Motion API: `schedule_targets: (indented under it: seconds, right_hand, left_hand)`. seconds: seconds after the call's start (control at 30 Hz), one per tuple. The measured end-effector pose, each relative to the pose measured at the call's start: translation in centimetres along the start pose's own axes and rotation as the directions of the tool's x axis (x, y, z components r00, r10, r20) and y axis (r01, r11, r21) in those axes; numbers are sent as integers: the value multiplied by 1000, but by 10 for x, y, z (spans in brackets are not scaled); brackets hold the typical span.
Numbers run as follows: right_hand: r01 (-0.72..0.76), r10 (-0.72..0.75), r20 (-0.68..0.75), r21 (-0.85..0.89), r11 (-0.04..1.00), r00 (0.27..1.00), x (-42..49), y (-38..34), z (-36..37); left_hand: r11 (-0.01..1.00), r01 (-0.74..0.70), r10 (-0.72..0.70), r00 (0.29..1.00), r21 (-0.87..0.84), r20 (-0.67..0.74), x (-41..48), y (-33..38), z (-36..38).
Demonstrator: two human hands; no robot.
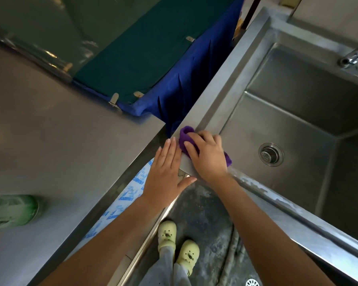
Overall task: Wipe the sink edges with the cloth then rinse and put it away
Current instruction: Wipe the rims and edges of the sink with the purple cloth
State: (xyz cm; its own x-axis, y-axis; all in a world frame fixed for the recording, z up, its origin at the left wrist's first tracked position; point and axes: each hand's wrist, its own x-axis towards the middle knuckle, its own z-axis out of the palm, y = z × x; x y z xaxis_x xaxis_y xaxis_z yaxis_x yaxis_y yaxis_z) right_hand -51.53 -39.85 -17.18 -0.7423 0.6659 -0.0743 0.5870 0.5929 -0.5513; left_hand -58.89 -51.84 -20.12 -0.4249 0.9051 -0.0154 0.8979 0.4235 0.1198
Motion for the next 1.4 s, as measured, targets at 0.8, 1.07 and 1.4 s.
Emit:
schedule_targets:
  seconds: [0.8,1.07,1.4]
  right_hand:
    - [189,-227,-105,-287,939,968,-27,-4,9]
    - [93,-110,-77,-199,976,991,53,-16,5]
    - [-7,-23,-129,-231,973,991,-17,-16,20]
  left_hand:
    - [992,118,-117,993,-49,21,-29,1,5]
    - [996,84,-83,996,-40,15,-29,0,3]
    - [994,88,-88,996,-57,6,-29,2,-1]
